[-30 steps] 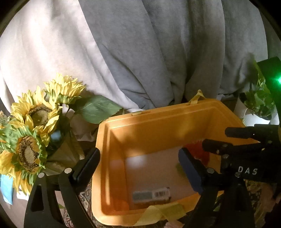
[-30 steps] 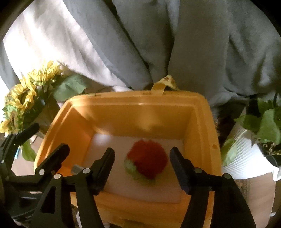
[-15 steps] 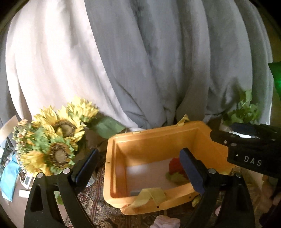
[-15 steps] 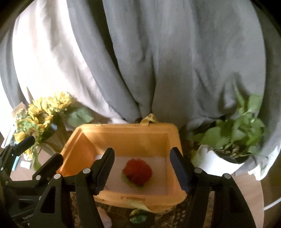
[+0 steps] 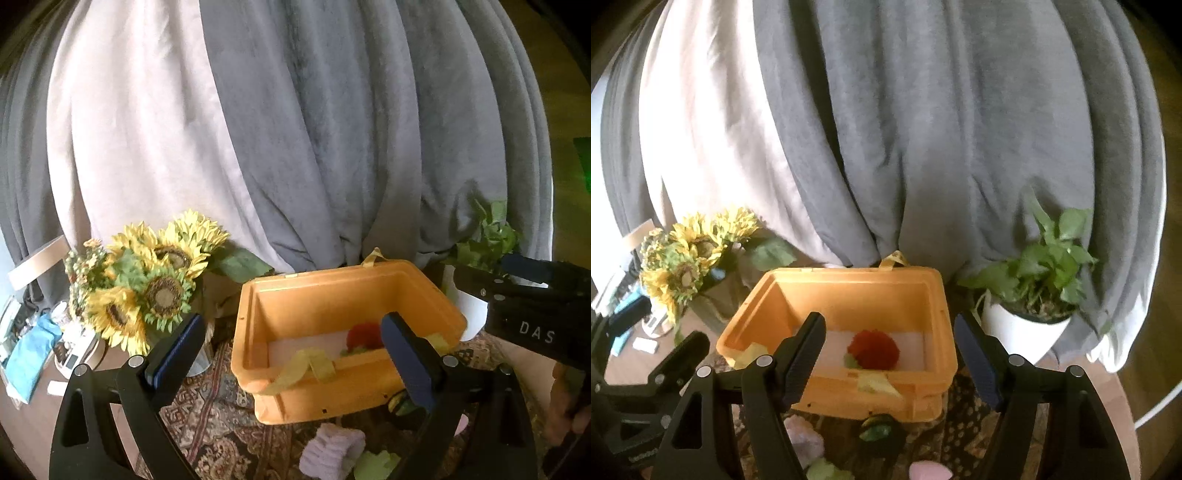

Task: Organize soft objects
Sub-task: 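Withdraw both tools from the crate back toward the rug, then grasp the green plush frog with the left tool while the right tool grasps the pink sponge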

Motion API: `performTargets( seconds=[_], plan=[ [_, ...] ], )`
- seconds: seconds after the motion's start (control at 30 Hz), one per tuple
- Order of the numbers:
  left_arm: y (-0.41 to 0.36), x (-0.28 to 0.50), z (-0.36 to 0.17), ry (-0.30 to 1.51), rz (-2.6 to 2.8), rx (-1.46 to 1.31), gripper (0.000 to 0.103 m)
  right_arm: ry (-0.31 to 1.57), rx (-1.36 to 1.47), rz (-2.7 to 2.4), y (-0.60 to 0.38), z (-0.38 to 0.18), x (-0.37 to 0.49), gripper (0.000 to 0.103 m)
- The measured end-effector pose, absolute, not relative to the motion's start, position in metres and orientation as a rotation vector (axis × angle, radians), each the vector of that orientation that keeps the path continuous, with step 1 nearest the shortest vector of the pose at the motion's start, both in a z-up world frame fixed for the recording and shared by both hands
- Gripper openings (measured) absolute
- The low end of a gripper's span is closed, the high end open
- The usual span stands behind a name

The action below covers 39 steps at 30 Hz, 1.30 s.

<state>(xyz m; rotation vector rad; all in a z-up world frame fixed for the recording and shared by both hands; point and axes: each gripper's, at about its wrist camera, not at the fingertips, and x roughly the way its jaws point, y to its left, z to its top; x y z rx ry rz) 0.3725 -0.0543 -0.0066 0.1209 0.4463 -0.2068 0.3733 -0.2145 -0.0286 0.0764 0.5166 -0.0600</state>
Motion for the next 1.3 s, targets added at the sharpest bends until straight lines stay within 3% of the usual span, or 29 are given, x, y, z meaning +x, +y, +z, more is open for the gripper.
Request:
performTargets(
  seconds=[0.7,1.3],
  plan=[
    [-0.086,0.299,-0.063,0.573,-0.232,0.146,0.097,0.643,0.027,-0.059,-0.244,-0.077,0.306,0.073],
    [-0.117,0.29,-0.121,0.721,-0.202,0.17,0.096,0.879,0.07,0.014,-0.274,-0.15,0.314,0.073]
  ],
)
